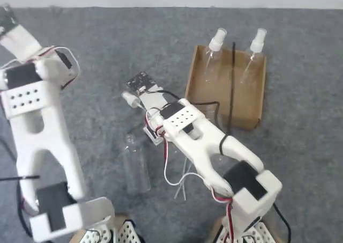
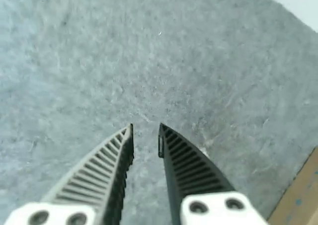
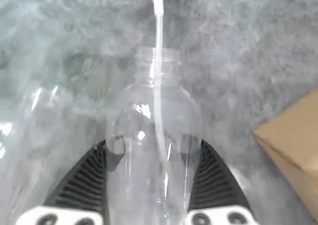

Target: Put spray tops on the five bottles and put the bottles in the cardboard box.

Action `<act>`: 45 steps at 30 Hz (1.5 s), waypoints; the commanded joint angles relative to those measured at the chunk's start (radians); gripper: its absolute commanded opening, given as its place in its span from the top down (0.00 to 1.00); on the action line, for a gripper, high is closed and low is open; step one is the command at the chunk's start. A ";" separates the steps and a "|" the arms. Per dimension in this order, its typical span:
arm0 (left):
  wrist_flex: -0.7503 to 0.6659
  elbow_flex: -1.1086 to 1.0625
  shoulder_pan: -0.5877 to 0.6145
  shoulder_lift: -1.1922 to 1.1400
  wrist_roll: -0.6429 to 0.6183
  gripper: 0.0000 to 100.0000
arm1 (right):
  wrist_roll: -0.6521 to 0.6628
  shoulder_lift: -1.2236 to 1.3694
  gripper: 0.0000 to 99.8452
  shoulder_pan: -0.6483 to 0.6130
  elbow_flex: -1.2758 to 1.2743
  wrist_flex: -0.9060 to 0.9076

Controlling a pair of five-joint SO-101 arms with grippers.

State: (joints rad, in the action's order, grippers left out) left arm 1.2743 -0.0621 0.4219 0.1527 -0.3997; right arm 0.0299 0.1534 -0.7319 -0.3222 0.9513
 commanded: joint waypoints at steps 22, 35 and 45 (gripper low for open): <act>-0.054 -0.208 -0.172 0.084 0.210 0.92 | 0.552 -0.808 0.99 0.404 0.133 0.848; -0.146 -0.127 -0.361 -0.215 0.216 0.92 | 0.885 -0.613 0.99 1.317 -0.060 0.423; -0.146 0.120 -0.341 -0.540 0.084 0.90 | 0.876 -0.294 0.99 1.386 -0.100 0.203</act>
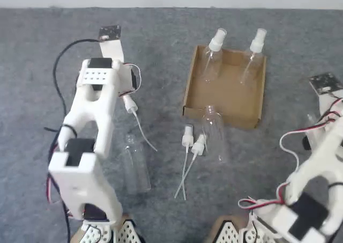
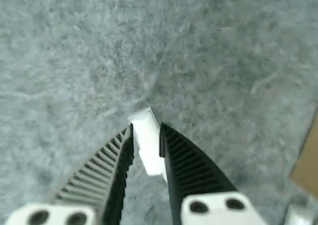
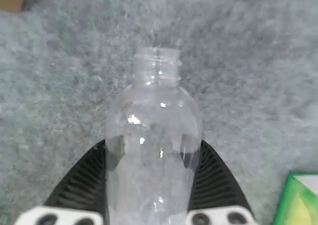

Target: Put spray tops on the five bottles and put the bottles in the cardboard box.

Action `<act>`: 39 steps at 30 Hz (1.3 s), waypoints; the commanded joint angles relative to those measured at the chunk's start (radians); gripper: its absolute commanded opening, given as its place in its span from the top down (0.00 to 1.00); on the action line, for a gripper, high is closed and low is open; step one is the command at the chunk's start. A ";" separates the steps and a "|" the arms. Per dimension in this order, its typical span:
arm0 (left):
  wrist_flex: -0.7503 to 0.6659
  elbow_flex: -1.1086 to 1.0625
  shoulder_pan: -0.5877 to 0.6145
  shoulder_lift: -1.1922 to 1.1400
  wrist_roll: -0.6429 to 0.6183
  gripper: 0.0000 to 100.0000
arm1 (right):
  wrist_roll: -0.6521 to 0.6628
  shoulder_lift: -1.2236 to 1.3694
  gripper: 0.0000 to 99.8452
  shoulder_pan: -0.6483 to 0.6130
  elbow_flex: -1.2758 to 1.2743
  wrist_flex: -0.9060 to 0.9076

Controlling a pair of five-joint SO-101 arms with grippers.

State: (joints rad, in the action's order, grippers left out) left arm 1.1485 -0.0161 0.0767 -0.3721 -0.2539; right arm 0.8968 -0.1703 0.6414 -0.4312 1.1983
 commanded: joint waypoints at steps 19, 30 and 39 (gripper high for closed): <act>0.018 0.079 -0.005 -0.160 -0.147 0.85 | -0.118 0.229 0.99 0.005 0.011 -0.183; 0.048 0.090 -0.130 -0.044 -0.110 0.97 | -0.114 0.240 0.99 0.012 0.011 -0.183; 0.112 0.091 -0.186 0.209 -0.014 0.97 | -0.117 0.248 0.85 0.013 0.008 -0.180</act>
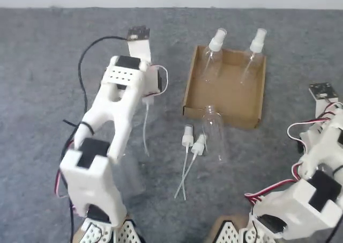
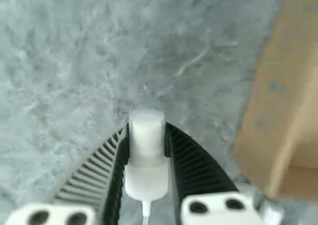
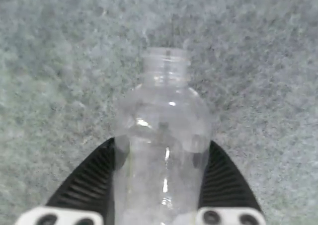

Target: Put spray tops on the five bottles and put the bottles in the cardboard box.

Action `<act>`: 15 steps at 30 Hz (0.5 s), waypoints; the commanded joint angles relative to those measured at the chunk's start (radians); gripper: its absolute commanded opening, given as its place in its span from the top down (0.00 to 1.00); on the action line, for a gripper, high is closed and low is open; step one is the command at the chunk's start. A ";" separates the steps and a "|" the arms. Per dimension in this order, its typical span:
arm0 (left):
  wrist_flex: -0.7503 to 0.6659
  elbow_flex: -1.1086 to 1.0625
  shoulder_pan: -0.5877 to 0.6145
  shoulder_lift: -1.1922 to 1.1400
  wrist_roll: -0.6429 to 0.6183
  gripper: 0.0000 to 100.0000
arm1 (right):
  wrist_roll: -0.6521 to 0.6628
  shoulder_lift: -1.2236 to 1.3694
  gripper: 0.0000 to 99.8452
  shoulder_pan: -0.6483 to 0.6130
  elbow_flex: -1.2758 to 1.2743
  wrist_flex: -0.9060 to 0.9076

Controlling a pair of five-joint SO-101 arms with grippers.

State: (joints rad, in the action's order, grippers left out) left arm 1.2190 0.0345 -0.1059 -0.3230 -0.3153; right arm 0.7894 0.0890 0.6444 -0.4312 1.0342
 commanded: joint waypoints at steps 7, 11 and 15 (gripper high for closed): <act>0.241 0.036 -0.005 0.537 0.172 0.97 | -0.011 -0.021 0.84 -0.007 0.012 -0.010; 0.347 0.018 -0.005 0.703 0.221 0.97 | -0.009 -0.021 0.73 -0.036 0.011 0.021; 0.361 -0.081 0.002 0.818 0.258 0.97 | -0.005 -0.021 0.66 -0.076 0.028 0.068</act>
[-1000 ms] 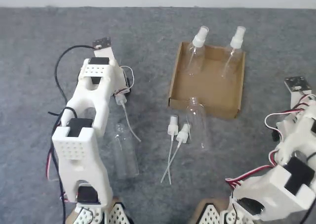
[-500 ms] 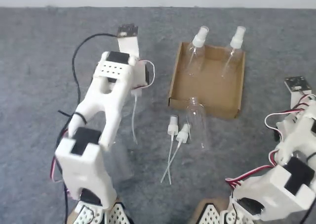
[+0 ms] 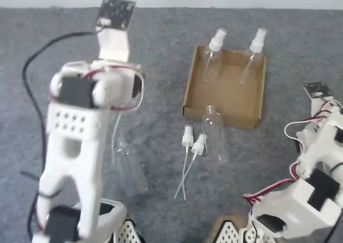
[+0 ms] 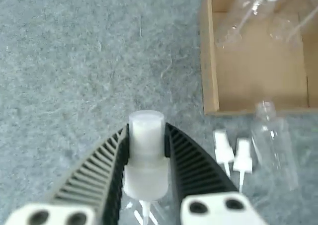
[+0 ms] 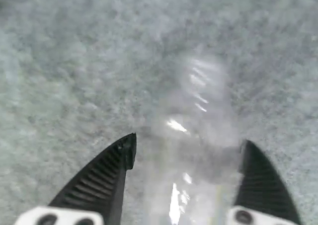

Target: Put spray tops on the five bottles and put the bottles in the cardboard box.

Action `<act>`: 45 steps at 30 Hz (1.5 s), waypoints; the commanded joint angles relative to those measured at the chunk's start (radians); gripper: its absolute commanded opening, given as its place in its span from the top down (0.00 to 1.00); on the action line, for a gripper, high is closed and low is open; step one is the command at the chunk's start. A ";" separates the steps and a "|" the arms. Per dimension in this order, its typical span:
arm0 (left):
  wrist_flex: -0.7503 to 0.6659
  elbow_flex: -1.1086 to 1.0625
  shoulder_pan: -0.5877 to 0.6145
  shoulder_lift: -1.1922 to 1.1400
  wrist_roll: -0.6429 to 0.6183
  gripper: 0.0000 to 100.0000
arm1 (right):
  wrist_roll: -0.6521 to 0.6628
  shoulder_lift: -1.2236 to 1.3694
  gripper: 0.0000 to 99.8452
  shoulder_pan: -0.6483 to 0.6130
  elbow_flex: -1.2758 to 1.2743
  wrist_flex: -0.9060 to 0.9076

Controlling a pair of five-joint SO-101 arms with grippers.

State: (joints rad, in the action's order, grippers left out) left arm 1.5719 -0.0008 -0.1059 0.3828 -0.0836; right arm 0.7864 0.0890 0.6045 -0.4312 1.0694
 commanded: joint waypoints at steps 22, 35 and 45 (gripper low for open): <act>-0.437 -0.789 0.083 0.466 0.026 0.97 | 0.037 0.168 0.70 -0.001 0.413 0.246; -0.437 -0.797 0.081 0.460 0.025 0.97 | 0.031 0.395 0.95 0.048 0.582 0.249; -0.437 -0.797 0.081 0.466 0.023 0.97 | -0.066 0.081 0.99 -0.105 0.588 0.398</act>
State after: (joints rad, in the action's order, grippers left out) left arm 1.1623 -0.8032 -0.0230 0.8170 -0.0606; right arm 0.7956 0.3544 0.5738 0.1059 1.4177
